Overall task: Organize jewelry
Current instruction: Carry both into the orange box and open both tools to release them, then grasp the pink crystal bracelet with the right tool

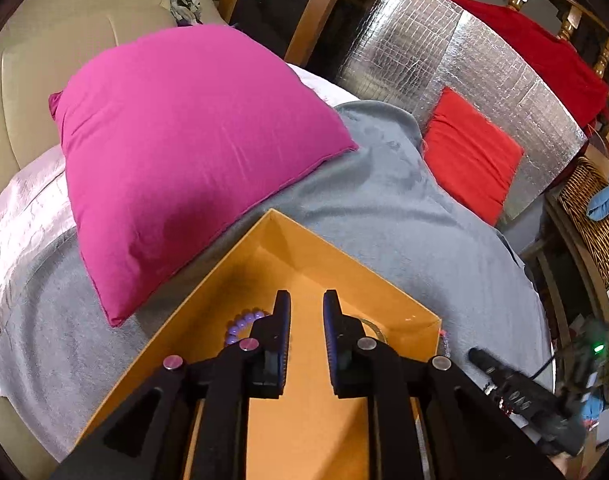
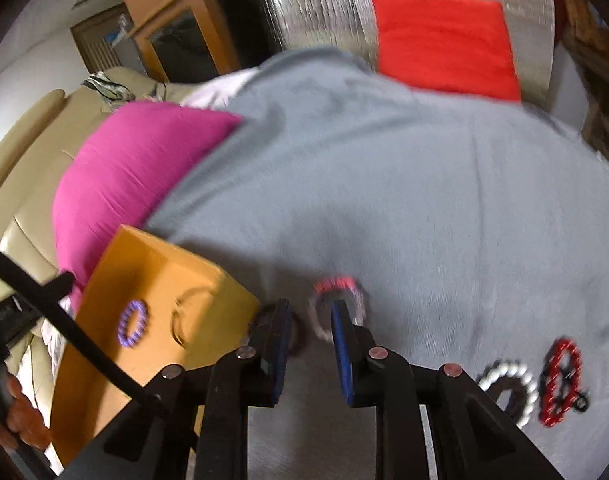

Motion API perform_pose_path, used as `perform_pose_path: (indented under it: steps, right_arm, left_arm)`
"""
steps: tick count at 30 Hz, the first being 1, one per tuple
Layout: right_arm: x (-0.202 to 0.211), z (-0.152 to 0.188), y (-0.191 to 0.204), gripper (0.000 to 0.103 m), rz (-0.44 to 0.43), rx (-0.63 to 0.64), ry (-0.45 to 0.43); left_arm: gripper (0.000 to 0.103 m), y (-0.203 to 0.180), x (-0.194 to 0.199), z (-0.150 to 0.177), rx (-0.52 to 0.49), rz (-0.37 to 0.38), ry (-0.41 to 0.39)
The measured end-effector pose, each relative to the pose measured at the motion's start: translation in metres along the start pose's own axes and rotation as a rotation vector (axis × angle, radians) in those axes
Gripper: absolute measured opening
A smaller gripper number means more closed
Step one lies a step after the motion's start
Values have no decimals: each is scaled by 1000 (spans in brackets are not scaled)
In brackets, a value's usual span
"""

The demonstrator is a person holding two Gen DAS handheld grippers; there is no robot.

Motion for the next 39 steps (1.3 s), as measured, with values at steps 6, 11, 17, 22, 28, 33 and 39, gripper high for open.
perform_pose_path:
  steps: [6,11,17,22,28,33,39]
  right_arm:
    - [-34,7,17,24,-20,127,45]
    - [-59,14,10,24,-17,183,72]
    - [-65,21,12,24,-6,217,94]
    - [-62,30,14,24,-12,206,222]
    - [-35,64,3,24,-93,141,270]
    - [-2,103,-10,21,-117,127,261]
    - [41,146,-55,20,-54,55,210]
  left_arm:
    - [16,-10,-2,3,-21,7,9]
    - [16,-15,-1,3,-21,10,7]
    - [18,-25,1,6,-43,27,8]
    - [20,-29,2,9,-50,31,13]
    - [20,-46,6,18,-100,58,17]
    - [20,-81,16,38,-205,156,36]
    - [39,-128,21,76,-358,250,77]
Point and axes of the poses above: each gripper's, at about its wrist camera, not at the fingertips, and x roughly against the way its jaws point, y to its left, z to its underside, the point moved 7 cm from there along -x, roughly the way its jaws point, and after that the axes turned 14 degrees about x, right-handed, at the moved point
